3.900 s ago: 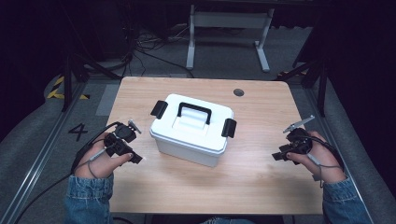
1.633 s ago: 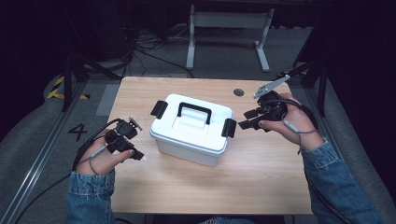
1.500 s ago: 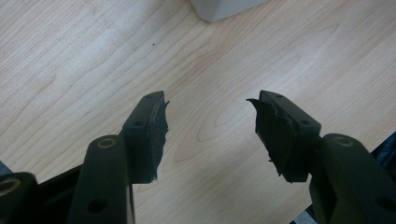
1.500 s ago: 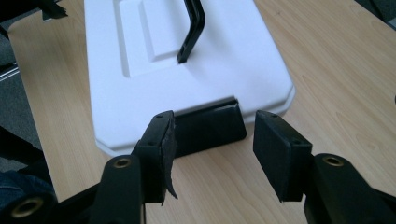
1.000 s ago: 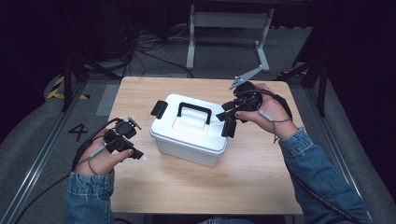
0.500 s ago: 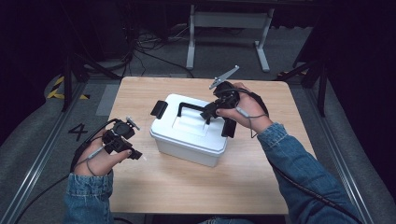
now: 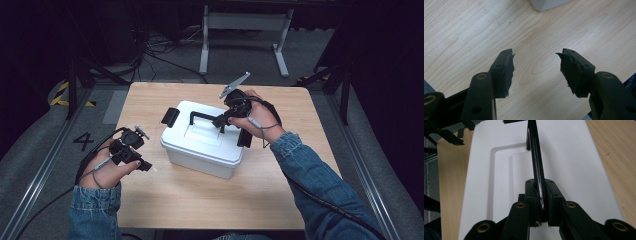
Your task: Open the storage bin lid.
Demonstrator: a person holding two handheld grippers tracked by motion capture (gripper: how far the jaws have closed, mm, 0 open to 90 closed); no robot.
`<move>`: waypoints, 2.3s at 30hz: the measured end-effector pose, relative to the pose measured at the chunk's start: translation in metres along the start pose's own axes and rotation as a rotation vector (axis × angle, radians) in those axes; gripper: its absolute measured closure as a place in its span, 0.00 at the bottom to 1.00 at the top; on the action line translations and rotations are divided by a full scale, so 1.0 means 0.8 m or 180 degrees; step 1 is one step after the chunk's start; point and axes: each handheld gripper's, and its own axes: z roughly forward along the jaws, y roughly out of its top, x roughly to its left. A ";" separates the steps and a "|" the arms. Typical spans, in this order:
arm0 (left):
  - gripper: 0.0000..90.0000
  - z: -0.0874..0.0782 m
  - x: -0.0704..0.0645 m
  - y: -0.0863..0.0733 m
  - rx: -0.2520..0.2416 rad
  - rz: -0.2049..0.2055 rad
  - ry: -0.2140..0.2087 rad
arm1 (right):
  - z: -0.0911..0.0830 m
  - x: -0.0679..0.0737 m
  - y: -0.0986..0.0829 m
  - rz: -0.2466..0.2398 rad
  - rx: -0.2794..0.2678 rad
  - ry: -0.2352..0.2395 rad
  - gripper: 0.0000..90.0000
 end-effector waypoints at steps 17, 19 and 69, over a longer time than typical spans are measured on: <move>0.50 0.000 0.000 0.000 -0.0007 -0.0002 0.0004 | -0.003 0.009 0.005 -0.0170 -0.0008 -0.0024 0.94; 0.50 0.000 0.000 0.000 -0.0003 0.0001 -0.0002 | -0.007 0.012 0.009 -0.0208 -0.0014 -0.0042 0.94; 0.50 0.002 -0.001 0.004 0.0025 0.0022 0.0011 | -0.161 -0.021 -0.026 0.0044 -0.0394 -0.0546 0.94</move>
